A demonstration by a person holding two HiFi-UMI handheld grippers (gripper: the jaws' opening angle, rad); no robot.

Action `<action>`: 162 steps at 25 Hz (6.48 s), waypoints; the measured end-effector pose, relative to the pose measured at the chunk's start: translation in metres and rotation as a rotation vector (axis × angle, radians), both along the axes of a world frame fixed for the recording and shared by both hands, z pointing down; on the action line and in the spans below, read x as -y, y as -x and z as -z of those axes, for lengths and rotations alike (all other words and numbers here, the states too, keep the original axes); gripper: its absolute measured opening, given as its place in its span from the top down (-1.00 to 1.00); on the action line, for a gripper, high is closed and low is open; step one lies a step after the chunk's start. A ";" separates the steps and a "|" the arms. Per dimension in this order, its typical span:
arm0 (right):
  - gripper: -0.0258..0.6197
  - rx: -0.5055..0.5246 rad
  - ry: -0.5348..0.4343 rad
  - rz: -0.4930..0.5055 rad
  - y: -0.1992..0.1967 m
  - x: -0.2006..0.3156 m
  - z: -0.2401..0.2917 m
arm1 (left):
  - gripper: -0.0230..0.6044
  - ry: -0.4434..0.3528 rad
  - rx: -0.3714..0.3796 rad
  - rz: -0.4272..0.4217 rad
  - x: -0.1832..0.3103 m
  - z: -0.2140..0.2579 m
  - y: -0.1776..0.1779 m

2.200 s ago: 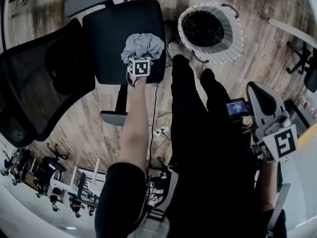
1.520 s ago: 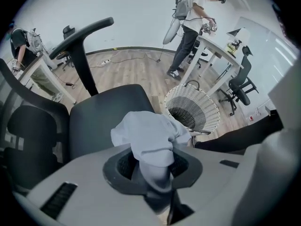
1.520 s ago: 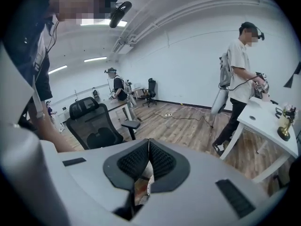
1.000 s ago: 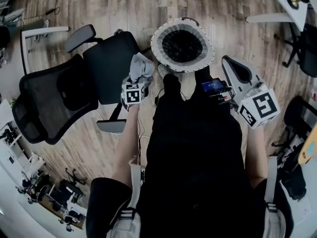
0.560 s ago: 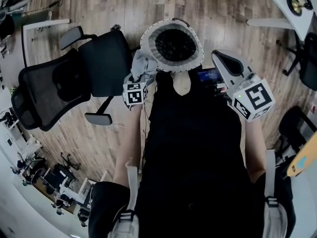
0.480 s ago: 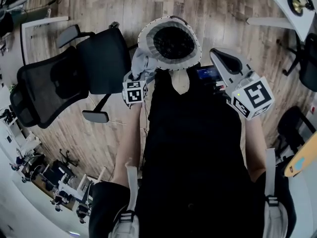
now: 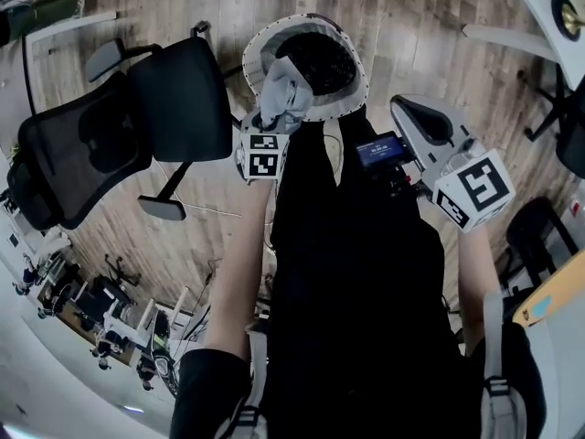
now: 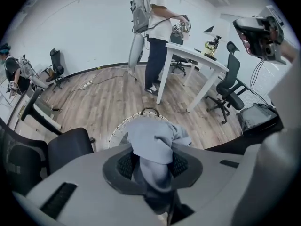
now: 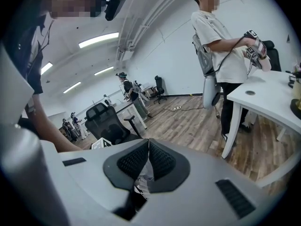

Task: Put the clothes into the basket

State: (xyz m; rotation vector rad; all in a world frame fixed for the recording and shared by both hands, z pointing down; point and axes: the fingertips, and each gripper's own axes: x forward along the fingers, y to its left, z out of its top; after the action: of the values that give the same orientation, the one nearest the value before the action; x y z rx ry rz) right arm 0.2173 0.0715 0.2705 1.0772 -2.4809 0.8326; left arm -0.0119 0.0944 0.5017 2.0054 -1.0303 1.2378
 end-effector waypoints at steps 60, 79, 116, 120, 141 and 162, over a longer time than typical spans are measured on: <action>0.87 -0.007 0.448 -0.034 0.097 0.008 -0.316 | 0.56 0.131 0.116 0.184 0.155 -0.477 0.046; 0.87 -0.048 0.460 0.024 0.081 0.001 -0.324 | 0.48 0.253 0.186 0.131 0.121 -0.501 0.039; 0.87 -0.052 0.175 0.024 0.071 -0.002 -0.079 | 0.89 0.089 0.106 -0.102 0.058 -0.139 0.030; 0.87 -0.017 0.174 0.025 0.060 -0.003 -0.041 | 0.89 0.088 0.041 -0.051 0.034 -0.079 0.027; 0.87 0.068 -0.067 0.079 0.011 -0.004 0.071 | 0.89 -0.291 -0.548 0.013 0.006 0.237 -0.054; 0.87 0.150 -0.197 0.103 -0.019 -0.031 0.102 | 0.89 -0.397 -0.741 -0.009 0.002 0.309 -0.095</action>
State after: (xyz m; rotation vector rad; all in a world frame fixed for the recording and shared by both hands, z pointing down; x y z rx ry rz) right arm 0.2360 0.1026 0.1681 0.9694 -2.7663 0.6724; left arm 0.0835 0.0922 0.1927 2.4658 -0.9144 0.2173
